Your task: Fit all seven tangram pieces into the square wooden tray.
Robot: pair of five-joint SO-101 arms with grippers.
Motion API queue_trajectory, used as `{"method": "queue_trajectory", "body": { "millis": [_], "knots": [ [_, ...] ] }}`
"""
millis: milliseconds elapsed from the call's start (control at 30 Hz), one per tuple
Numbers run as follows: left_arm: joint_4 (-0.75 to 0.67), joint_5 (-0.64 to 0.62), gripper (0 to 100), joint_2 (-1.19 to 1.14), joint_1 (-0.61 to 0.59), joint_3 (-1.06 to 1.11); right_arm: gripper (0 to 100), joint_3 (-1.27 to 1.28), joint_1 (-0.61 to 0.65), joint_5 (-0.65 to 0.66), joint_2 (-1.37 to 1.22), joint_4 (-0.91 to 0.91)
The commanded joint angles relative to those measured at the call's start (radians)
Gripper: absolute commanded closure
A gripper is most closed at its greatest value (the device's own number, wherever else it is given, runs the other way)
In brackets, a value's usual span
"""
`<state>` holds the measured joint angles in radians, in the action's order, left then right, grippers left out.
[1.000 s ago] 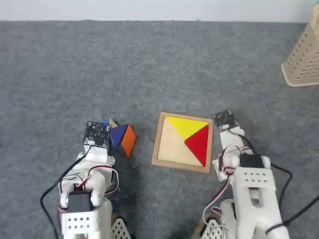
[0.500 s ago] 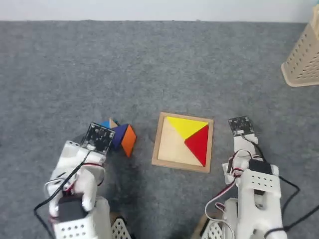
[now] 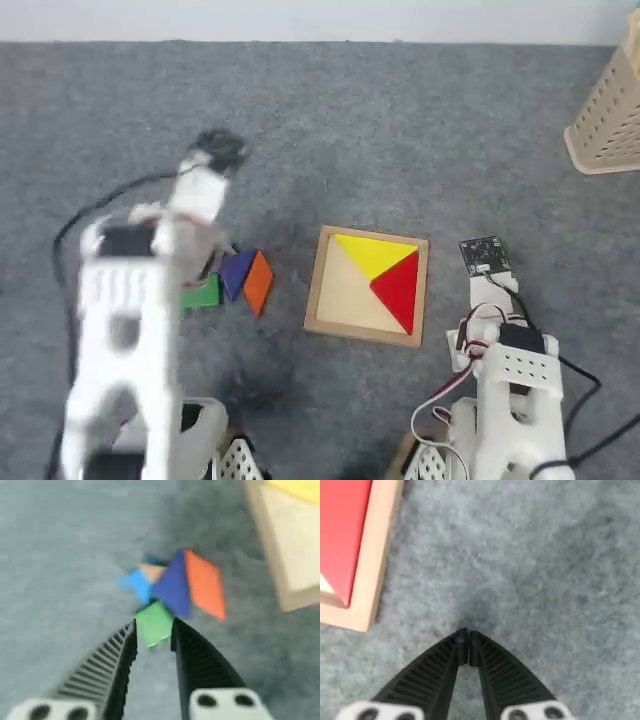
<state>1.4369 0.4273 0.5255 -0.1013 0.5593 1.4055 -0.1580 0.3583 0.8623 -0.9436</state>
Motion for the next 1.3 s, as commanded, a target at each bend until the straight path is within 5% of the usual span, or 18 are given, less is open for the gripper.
{"method": "queue_trajectory", "body": {
  "millis": [0, 233, 900, 1267],
  "knots": [
    [-0.078, -0.097, 88, -0.245, 0.133, -0.097, 98.9, -0.005, -0.01, 0.015, 0.028, 0.021],
    [-0.284, -0.161, 85, -0.471, 0.164, -0.047, 98.9, -0.005, -0.008, 0.017, 0.028, 0.021],
    [-0.373, -0.133, 83, -0.615, 0.166, 0.105, 98.9, -0.005, -0.007, 0.017, 0.028, 0.021],
    [-0.341, -0.199, 98, -0.603, 0.282, 0.074, 98.9, -0.005, -0.007, 0.017, 0.028, 0.021]
  ]
}}
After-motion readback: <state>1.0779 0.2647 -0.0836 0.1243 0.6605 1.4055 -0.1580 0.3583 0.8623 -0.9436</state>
